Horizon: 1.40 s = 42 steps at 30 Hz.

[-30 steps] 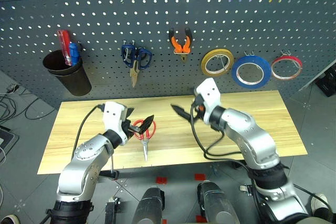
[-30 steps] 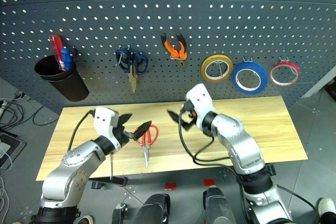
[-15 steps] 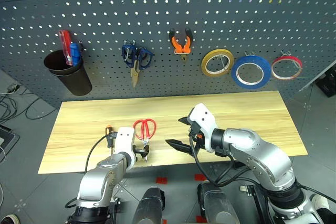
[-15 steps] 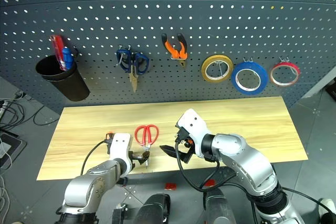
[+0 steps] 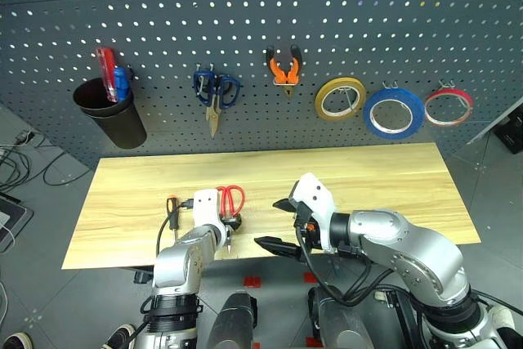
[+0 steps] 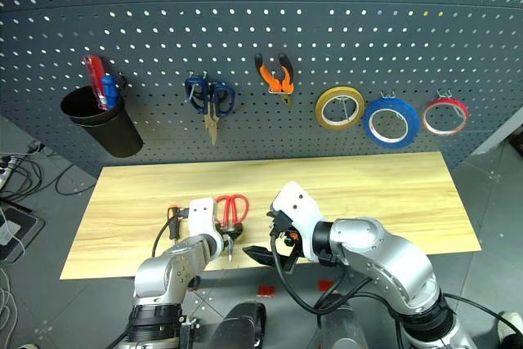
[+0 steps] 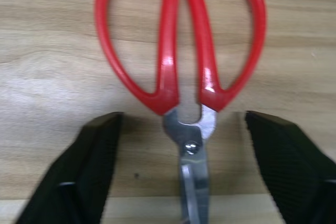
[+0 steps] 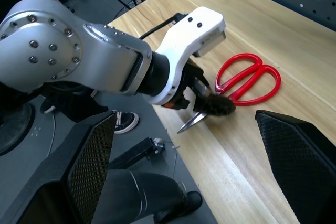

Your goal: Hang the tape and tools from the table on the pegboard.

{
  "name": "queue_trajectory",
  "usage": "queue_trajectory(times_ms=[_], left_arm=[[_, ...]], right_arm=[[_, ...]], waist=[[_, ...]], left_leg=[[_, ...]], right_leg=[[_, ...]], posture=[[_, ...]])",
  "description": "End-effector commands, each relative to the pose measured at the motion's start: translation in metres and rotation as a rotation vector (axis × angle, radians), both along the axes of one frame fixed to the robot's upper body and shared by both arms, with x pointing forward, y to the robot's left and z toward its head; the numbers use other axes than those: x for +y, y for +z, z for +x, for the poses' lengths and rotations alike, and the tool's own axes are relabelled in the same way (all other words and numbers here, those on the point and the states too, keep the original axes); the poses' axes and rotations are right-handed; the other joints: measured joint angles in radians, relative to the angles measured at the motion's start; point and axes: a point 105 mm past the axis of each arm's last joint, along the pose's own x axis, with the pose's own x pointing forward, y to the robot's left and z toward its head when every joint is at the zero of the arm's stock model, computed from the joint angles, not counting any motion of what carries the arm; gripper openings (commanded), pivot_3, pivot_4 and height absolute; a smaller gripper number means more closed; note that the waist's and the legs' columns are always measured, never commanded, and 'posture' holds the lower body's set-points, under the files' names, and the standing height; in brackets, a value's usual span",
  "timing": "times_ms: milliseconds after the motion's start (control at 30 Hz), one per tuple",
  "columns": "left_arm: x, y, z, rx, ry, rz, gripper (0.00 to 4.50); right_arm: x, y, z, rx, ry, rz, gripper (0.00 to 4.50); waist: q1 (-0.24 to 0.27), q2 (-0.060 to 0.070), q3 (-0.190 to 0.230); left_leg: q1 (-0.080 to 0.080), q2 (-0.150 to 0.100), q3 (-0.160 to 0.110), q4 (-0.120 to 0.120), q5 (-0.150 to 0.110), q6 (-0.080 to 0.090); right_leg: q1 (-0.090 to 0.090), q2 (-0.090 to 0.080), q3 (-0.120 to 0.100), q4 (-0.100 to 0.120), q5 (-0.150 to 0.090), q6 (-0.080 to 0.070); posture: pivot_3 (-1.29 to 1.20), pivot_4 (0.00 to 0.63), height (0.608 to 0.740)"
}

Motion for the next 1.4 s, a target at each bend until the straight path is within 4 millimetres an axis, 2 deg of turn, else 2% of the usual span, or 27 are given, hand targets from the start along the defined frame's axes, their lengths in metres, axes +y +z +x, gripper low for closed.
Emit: queue_trajectory(times_ms=[33, 300, 333, 500, 667, 733, 867, 967, 1133, 1267, 1400], left_arm=[[0.000, -0.017, -0.011, 0.069, 0.001, -0.014, 2.69], [0.002, -0.009, -0.011, -0.008, -0.096, 0.020, 0.20], [0.004, -0.009, -0.012, -0.018, -0.104, 0.029, 0.02], [0.017, 0.000, -0.015, -0.097, -0.191, 0.147, 0.02], [0.024, 0.038, -0.015, -0.370, -0.400, 0.447, 0.02], [0.028, 0.052, -0.017, -0.460, -0.418, 0.519, 0.02], [0.035, 0.093, -0.019, -0.689, -0.428, 0.671, 0.02], [0.032, 0.119, -0.022, -0.838, -0.426, 0.704, 0.02], [0.017, 0.163, -0.032, -1.078, -0.443, 0.689, 0.02], [0.017, 0.189, -0.030, -1.161, -0.385, 0.673, 0.02], [0.017, 0.205, -0.022, -1.186, -0.332, 0.634, 0.02]], right_arm=[[0.000, 0.012, -0.004, -0.027, 0.009, 0.033, 4.50], [-0.004, 0.009, 0.000, -0.017, -0.062, 0.043, 4.50], [-0.005, 0.010, 0.002, -0.026, -0.081, 0.050, 4.50], [-0.012, 0.014, 0.011, -0.064, -0.121, 0.049, 4.50], [-0.018, 0.021, 0.015, -0.117, -0.119, 0.047, 4.50], [-0.019, 0.024, 0.014, -0.134, -0.107, 0.051, 4.50], [-0.020, 0.029, 0.009, -0.161, -0.069, 0.066, 4.50], [-0.020, 0.031, 0.008, -0.186, -0.049, 0.065, 4.50], [-0.020, 0.035, 0.010, -0.229, -0.031, 0.061, 4.50], [-0.020, 0.041, 0.013, -0.268, -0.030, 0.075, 4.50], [-0.019, 0.044, 0.017, -0.289, -0.034, 0.077, 4.50]], waist=[[0.000, 0.000, 0.000], [-0.001, 0.000, 0.000], [-0.002, 0.000, 0.000], [-0.003, 0.000, 0.000], [-0.003, 0.000, 0.000], [-0.002, 0.000, 0.000], [-0.001, 0.000, 0.000], [-0.001, 0.000, 0.000], [-0.001, 0.000, 0.000], [-0.001, 0.000, 0.000], [-0.001, 0.000, 0.000]], left_leg=[[0.000, 0.000, 0.000, 0.000, 0.000, 0.000], [0.001, 0.000, -0.001, 0.000, 0.000, 0.000], [0.001, 0.000, -0.001, 0.000, 0.000, 0.000], [0.001, 0.000, -0.001, -0.001, 0.000, 0.000], [0.001, 0.001, -0.001, -0.003, 0.000, 0.000], [0.000, 0.001, -0.001, -0.003, 0.000, 0.000], [-0.001, 0.000, -0.001, -0.003, 0.000, 0.000], [-0.001, 0.000, -0.001, -0.003, 0.000, 0.000], [-0.002, 0.000, -0.001, -0.003, 0.000, 0.000], [-0.002, 0.000, -0.001, -0.003, 0.000, 0.000], [-0.002, 0.000, -0.001, -0.002, 0.000, 0.000]], right_leg=[[0.001, 0.000, 0.000, -0.001, 0.000, 0.000], [0.003, -0.001, -0.001, -0.002, 0.000, 0.000], [0.003, -0.001, -0.001, -0.002, 0.000, 0.000], [0.002, 0.000, -0.001, -0.003, 0.000, 0.000], [0.001, 0.000, 0.000, -0.003, 0.000, 0.000], [0.000, -0.001, -0.001, -0.004, 0.000, 0.000], [0.000, -0.005, -0.001, -0.004, 0.000, 0.000], [0.000, -0.006, -0.002, -0.004, 0.000, 0.000], [0.000, -0.005, -0.002, -0.004, 0.000, 0.000], [0.000, -0.003, -0.002, -0.004, 0.000, 0.000], [0.001, -0.002, -0.003, -0.004, 0.000, 0.000]], posture=[[-0.07, 0.261, 0.740], [-0.07, 0.258, 0.740], [-0.08, 0.255, 0.740], [-0.08, 0.246, 0.740], [-0.08, 0.241, 0.740], [-0.08, 0.238, 0.740], [-0.07, 0.233, 0.740], [-0.06, 0.229, 0.740], [-0.06, 0.223, 0.740], [-0.05, 0.220, 0.740], [-0.05, 0.216, 0.740]])
